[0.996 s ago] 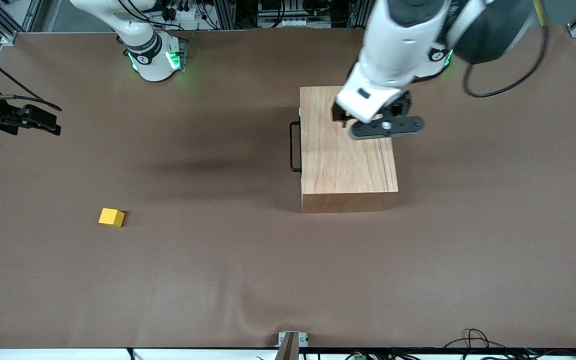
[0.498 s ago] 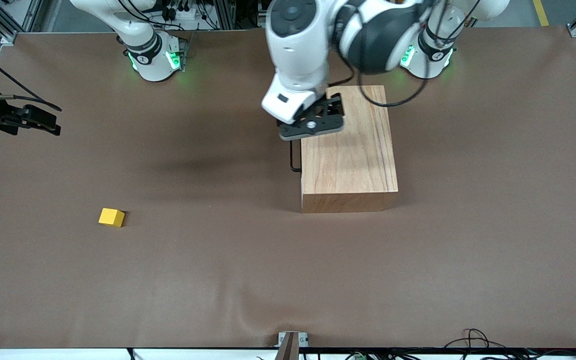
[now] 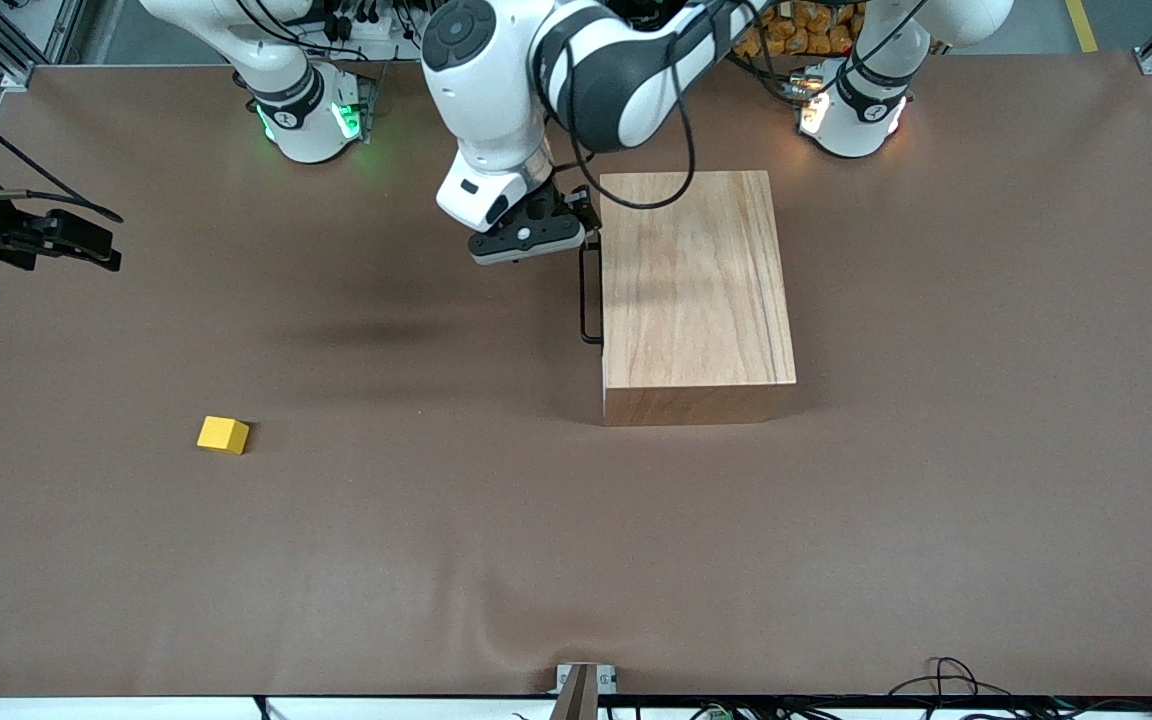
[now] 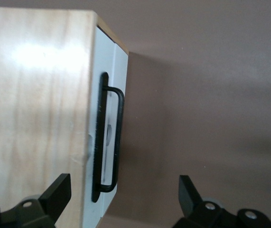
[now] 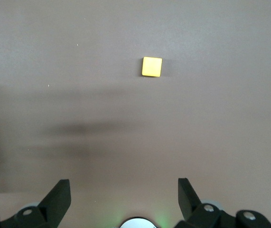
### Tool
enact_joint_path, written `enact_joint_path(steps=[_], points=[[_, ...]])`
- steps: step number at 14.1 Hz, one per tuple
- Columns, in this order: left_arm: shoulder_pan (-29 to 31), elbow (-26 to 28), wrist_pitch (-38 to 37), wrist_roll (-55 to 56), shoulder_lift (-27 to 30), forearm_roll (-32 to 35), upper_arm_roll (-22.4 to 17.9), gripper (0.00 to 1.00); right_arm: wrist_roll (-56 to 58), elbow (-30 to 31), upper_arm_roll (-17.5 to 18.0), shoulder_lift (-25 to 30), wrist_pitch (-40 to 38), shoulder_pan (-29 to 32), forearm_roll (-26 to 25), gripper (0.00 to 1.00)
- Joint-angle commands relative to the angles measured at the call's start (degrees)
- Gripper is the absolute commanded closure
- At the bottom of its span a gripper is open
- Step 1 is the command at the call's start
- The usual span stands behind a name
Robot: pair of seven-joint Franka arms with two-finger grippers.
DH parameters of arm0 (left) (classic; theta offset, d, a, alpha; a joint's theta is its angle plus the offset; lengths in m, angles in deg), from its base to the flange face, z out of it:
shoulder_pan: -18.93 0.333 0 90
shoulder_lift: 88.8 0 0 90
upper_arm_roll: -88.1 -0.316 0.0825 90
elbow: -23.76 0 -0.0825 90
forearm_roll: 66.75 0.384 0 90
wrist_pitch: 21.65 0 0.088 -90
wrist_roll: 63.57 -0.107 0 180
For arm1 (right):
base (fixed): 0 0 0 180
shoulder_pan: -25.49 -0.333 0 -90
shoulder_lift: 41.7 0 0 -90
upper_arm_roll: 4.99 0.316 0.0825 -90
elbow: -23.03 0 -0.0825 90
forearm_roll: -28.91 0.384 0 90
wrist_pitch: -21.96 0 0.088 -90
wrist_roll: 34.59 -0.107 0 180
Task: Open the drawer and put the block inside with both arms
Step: 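Move the left gripper over the box to the black drawer handle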
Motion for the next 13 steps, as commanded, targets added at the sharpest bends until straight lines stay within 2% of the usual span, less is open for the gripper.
enact_joint_path(steps=[1,6,10,13], points=[[-1.45,-2.28,1.04,1.04,-3.63,0.43,-1.48,0.00,0.24,0.50,0.40,0.33,0.28,0.29,-1.01,0.00],[-2.16,-1.58,1.13,-3.79,-6.36,1.13,-1.66,0.00,0.24,0.50,0.40,0.24,0.80,0.12,-1.01,0.00],[-2.59,-1.58,-2.12,-4.76,-9.26,5.43,-1.48,0.00,0.24,0.50,0.40,0.24,0.89,-0.06,-1.01,0.00],[-2.60,-1.58,-2.04,-5.38,-10.66,5.61,-1.57,0.00,0.24,0.59,0.40,0.33,0.81,0.03,-0.92,0.00]])
